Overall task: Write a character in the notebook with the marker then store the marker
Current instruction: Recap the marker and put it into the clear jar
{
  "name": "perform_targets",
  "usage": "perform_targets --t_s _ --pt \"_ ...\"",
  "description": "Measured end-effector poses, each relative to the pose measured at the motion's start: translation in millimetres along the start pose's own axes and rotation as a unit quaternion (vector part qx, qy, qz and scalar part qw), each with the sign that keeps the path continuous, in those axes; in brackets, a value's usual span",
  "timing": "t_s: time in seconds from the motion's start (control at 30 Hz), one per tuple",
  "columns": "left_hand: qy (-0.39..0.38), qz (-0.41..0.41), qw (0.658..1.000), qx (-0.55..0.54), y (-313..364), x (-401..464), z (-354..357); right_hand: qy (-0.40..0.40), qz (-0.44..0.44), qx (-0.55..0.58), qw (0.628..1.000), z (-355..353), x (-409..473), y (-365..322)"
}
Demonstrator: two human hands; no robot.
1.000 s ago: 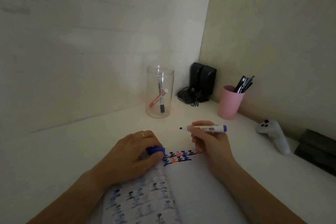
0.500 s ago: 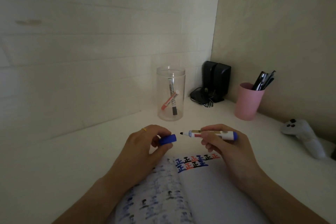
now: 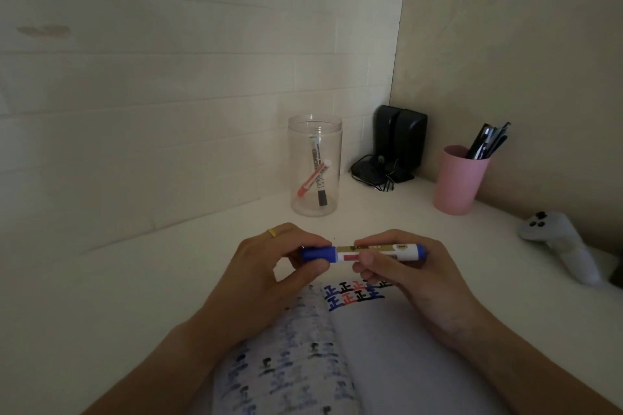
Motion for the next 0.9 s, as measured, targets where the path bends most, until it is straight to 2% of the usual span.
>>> perform_targets --t_s 0.13,0.27,0.47,0.57,0.67,0.73,0.8,0.83,0.9 --pt "-0.022 -0.051 0.994 -0.094 5 -2 -1 -0.018 0.003 0.022 1.0 -1 -1 -3" --pt "-0.028 -0.105 0.974 -0.198 13 -4 0 -0.041 -0.022 0.029 0.998 0 -3 -4" --pt "-0.011 -0.107 0.966 -0.237 17 -2 -3 -0.038 -0.071 -0.016 0.997 3 -7 -12" --pt "0.021 -0.09 0.961 -0.26 23 -2 -3 -0.041 -0.061 -0.031 0.997 5 -9 -8" --pt "0.048 -0.059 0.951 -0.299 31 1 -3 -0.078 -0.048 -0.035 0.995 12 -10 -3" --pt "0.04 -0.026 0.977 -0.21 28 -2 -2 -0.048 -0.038 0.005 0.998 9 -6 -4" --pt "0.001 -0.015 1.0 -0.011 15 -5 -2 -0.002 -0.013 0.002 1.0 0 -1 -3" --pt "-0.03 -0.02 0.996 0.082 7 -6 -2 0.008 0.006 -0.02 1.0 -6 2 1" --pt "-0.098 -0.041 0.978 0.179 -9 -8 0 0.013 0.05 -0.067 0.996 -10 5 10"
Point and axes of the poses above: each hand's wrist, its own x-axis towards the middle knuckle, its own z-axis out of the palm, y = z × x, the point moved 2 cm from there along x, towards the middle knuckle, and after that the axes turned 9 degrees about x, right-handed, at the moved point
